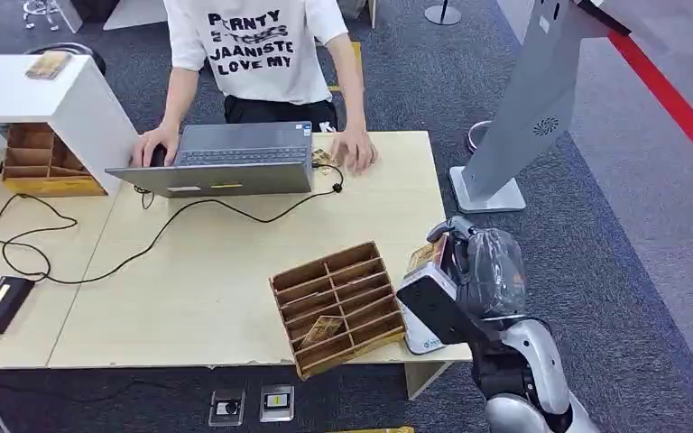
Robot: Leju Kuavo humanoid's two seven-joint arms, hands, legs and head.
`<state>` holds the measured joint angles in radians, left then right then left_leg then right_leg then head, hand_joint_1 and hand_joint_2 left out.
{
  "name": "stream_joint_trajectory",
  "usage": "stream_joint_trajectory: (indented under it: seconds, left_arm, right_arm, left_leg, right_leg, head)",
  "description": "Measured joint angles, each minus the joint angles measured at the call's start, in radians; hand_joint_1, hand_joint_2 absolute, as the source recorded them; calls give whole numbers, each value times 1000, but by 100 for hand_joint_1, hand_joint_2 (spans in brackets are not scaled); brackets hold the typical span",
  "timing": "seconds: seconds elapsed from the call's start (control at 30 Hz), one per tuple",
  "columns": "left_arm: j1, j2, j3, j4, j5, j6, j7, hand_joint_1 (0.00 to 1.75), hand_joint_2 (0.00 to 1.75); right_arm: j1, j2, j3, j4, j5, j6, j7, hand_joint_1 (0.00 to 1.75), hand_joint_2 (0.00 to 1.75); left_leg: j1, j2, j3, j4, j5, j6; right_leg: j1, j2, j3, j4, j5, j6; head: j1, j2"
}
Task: Pass the card to the sensor for recognition and then transmit it.
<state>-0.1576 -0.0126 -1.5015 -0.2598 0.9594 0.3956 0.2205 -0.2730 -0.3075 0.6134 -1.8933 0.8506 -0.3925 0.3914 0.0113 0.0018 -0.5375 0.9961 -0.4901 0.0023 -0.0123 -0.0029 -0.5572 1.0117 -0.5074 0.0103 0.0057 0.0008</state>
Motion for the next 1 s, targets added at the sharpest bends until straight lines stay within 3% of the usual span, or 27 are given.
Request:
stream_joint_trajectory:
  seconds: [0.2,0.47,0.7,1.0]
  left_arm:
    - [0,-2,0,0,-7,2,0,0,0]
    - [-1,-6,1,0,-32,1,4,0,0]
    - [-17,-11,1,0,-75,-9,29,0,0]
    - [-32,-20,1,0,-117,-21,50,0,0]
  right_arm:
    - [-103,9,14,-2,-102,1,-82,175,175]
    - [-236,46,45,23,-211,17,-124,175,175]
    - [-411,98,84,131,-285,68,-124,175,175]
    - [-539,143,118,277,-305,98,-90,175,175]
  left_leg:
    - [0,0,0,0,1,0]
    - [0,-2,-2,0,1,1]
    - [0,-2,-2,0,2,1]
    - [0,-3,-2,0,2,1]
  right_leg:
    - [0,0,0,0,0,1]
    - [0,-2,0,0,0,1]
    - [0,-2,0,0,1,1]
    - [0,-3,0,0,1,1]
  head:
    - [0,0]
    - [0,0]
    - [0,0]
    - [0,0]
